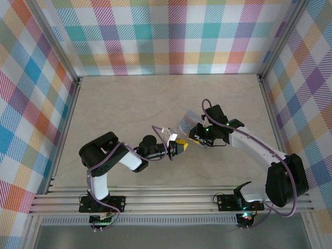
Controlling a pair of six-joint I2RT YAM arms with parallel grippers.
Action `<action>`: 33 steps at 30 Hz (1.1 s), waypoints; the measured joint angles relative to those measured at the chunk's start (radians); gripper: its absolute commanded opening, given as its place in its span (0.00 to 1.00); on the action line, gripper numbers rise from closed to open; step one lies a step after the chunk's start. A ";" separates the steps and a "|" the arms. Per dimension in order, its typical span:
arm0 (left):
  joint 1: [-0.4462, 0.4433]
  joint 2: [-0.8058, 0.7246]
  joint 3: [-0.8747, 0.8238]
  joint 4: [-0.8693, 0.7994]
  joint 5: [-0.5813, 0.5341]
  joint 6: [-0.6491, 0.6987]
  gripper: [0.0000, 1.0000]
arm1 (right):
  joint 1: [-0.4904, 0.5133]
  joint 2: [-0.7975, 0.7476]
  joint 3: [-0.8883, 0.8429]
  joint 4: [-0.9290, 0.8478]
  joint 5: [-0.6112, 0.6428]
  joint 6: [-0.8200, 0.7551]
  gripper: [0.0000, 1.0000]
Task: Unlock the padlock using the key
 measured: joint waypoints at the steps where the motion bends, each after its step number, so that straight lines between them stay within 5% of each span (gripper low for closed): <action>1: 0.000 0.000 0.002 0.000 0.000 0.000 0.00 | 0.000 0.000 0.000 0.000 -0.002 0.001 0.00; 33: -0.005 0.064 0.058 -0.007 0.008 0.006 0.00 | -0.014 0.000 0.000 -0.006 0.002 -0.010 0.00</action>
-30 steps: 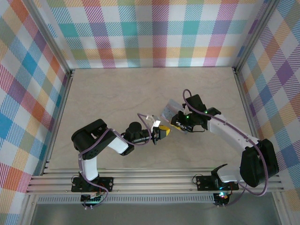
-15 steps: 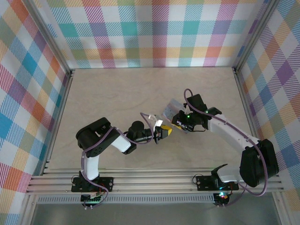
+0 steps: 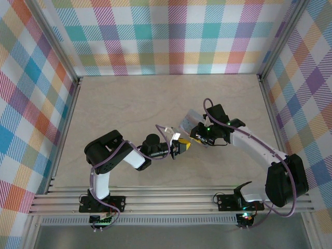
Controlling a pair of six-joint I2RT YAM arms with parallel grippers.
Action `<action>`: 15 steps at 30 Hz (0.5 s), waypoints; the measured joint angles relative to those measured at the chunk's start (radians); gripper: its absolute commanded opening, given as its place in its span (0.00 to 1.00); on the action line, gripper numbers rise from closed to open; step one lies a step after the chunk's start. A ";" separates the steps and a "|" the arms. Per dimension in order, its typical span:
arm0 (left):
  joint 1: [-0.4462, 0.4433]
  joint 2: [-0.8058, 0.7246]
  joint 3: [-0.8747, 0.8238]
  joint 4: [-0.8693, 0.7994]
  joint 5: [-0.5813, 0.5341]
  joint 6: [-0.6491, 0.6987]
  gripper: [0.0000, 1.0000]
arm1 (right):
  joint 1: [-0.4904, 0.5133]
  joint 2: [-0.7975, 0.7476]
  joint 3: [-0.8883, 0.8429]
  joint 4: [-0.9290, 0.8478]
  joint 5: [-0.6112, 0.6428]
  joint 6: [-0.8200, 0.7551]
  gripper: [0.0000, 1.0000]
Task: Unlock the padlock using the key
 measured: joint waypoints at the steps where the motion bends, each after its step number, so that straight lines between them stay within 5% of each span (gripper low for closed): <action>1: 0.000 0.000 0.000 -0.003 0.000 0.005 0.00 | 0.000 0.000 0.000 -0.002 0.000 -0.002 0.00; 15: -0.029 -0.062 0.002 -0.127 -0.061 0.105 0.00 | 0.000 0.000 0.000 -0.017 0.000 -0.021 0.00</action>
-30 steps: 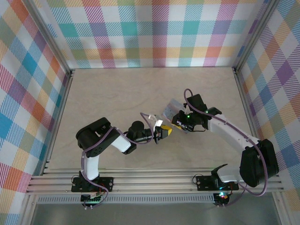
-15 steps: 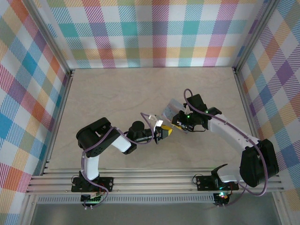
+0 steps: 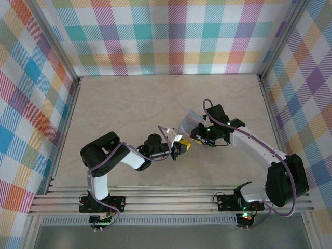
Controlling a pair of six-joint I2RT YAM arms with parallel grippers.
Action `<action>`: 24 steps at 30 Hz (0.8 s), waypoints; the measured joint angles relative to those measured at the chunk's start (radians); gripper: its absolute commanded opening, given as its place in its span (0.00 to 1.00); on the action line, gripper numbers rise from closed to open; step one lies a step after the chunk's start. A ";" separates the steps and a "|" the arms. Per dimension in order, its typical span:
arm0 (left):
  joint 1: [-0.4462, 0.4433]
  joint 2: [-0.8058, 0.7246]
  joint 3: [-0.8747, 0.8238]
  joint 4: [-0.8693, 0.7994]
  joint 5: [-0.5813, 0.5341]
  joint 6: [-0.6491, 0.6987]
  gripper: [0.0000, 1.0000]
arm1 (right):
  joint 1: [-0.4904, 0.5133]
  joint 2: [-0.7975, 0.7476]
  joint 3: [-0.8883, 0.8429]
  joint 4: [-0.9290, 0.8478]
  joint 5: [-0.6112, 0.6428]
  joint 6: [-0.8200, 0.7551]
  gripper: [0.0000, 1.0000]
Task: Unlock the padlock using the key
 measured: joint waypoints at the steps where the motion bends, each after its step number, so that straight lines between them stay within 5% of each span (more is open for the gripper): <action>1: -0.006 -0.006 0.000 -0.009 -0.010 0.012 0.00 | 0.000 0.000 0.000 -0.002 0.000 -0.001 0.00; 11: -0.026 -0.071 0.005 -0.133 -0.056 0.088 0.00 | 0.000 0.000 0.001 -0.019 -0.003 -0.004 0.00; 24: 0.052 0.006 0.008 0.029 0.121 -0.100 0.00 | 0.000 -0.007 0.005 -0.021 -0.007 -0.003 0.00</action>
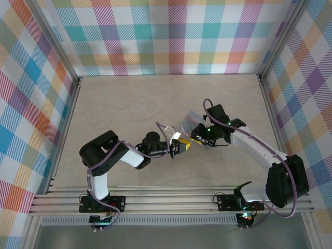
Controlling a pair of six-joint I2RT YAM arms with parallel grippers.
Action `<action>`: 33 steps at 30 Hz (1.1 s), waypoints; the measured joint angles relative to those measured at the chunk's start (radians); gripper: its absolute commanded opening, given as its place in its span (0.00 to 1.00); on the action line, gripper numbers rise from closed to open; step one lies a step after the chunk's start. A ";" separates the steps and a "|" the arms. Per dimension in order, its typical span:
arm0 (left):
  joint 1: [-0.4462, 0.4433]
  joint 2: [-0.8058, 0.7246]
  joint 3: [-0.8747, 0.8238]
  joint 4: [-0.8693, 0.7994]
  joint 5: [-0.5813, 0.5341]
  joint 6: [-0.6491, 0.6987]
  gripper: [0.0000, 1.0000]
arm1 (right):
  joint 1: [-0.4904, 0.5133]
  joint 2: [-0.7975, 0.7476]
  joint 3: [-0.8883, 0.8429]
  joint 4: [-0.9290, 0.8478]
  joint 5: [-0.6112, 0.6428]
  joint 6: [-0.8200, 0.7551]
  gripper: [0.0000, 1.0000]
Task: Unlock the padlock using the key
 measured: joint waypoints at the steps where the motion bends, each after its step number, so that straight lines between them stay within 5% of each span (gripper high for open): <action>1: 0.000 0.000 0.000 0.000 -0.001 0.001 0.00 | 0.000 0.000 0.000 0.000 0.000 0.000 0.00; 16: -0.058 -0.032 0.003 -0.061 -0.135 0.083 0.00 | 0.000 0.000 0.001 0.000 -0.001 0.000 0.00; 33: 0.019 0.052 0.067 0.002 0.085 -0.086 0.00 | -0.012 -0.008 0.001 -0.012 0.006 -0.026 0.00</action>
